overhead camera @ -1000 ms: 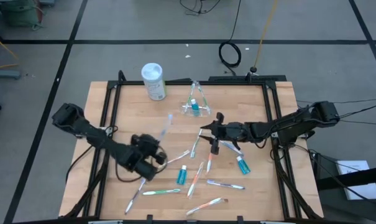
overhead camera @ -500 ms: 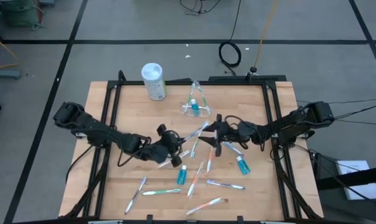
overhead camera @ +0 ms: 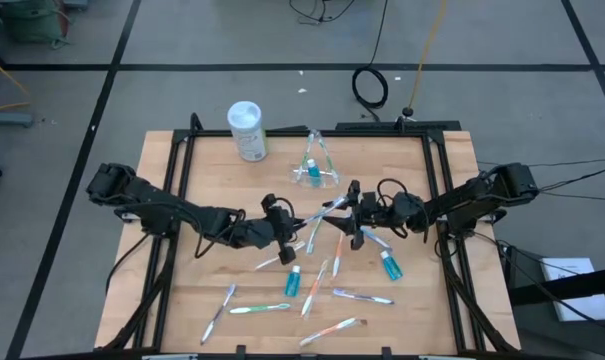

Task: Pick & Place toothbrushing station
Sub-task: Put the blue toothbrush into the transparent organizer

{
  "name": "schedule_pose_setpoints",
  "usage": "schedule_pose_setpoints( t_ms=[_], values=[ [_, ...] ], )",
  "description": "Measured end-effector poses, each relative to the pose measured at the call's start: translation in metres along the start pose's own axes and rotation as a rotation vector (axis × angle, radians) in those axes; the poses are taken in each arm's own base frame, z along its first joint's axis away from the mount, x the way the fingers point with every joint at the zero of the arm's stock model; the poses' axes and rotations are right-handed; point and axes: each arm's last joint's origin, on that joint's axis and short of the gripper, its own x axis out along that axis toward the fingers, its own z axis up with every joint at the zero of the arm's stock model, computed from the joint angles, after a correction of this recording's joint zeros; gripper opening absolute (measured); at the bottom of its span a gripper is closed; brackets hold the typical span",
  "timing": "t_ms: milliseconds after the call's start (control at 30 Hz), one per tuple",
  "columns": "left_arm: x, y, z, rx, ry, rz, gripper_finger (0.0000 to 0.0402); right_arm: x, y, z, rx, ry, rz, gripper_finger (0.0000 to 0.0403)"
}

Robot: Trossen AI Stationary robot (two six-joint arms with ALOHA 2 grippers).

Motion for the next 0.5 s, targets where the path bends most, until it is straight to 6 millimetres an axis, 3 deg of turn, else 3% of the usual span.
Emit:
schedule_pose_setpoints(
  t_ms=[133, 400, 500],
  values=[
    [0.0019, 0.0034, 0.001, -0.006, -0.001, 0.01, 0.001, 0.0, 0.0, 0.0011, 0.0, -0.011, -0.003, 0.0137],
    [0.0028, 0.0049, 0.0017, -0.002, -0.004, 0.014, 0.0075, 0.0, 0.0002, 0.0003, -0.033, -0.003, 0.001, 0.0022],
    [0.0028, 0.005, 0.0016, -0.002, -0.003, 0.015, 0.0082, 0.0, 0.0, -0.0011, -0.042, 0.012, -0.001, 0.0014]
  ],
)
